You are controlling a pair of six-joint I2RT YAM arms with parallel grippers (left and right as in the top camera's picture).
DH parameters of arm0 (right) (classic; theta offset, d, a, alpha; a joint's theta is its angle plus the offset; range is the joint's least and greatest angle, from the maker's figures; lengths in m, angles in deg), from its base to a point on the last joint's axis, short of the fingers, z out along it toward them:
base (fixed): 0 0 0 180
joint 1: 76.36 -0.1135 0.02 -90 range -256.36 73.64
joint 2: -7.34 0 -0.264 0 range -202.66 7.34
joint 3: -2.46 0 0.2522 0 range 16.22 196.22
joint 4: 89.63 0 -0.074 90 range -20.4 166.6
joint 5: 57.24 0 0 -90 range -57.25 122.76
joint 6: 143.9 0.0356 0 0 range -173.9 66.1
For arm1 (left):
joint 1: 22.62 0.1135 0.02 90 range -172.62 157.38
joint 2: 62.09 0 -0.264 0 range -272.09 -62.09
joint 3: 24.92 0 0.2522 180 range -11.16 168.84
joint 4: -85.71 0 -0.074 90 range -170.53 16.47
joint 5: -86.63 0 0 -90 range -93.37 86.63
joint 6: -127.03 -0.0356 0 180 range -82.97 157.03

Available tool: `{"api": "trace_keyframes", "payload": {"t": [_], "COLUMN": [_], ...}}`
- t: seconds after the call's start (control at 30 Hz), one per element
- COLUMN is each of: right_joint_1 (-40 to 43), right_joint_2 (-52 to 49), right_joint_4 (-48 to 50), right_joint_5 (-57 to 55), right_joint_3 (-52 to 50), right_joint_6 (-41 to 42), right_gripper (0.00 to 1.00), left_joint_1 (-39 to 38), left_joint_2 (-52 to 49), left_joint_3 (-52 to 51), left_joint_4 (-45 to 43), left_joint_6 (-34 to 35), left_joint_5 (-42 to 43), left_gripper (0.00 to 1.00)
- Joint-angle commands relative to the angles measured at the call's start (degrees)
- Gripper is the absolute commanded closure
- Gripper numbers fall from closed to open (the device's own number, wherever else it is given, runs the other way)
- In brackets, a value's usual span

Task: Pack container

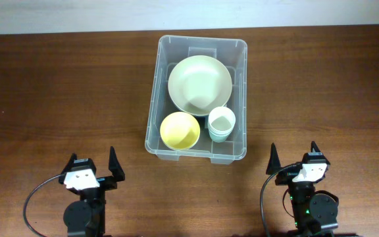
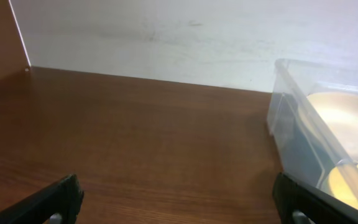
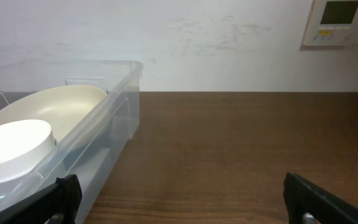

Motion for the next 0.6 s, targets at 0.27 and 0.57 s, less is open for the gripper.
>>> {"api": "trace_keyframes", "payload": {"t": [0.27,0.57], "right_joint_1": [0.4,0.4], "right_joint_2": [0.5,0.5], "right_joint_4": [-0.5,-0.5], "right_joint_5": [-0.1,-0.1], "right_joint_3": [-0.3,-0.3], "right_joint_6": [-0.4,-0.4], "right_gripper": [0.01,0.01], "left_joint_1": [-0.3,-0.3], "left_joint_2": [0.6,0.6], "left_joint_3": [-0.4,-0.4], "left_joint_4": [0.3,0.3], "left_joint_6": [-6.1,-6.1], "left_joint_5": [0.3,0.3], "left_gripper": [0.0,0.0]}}
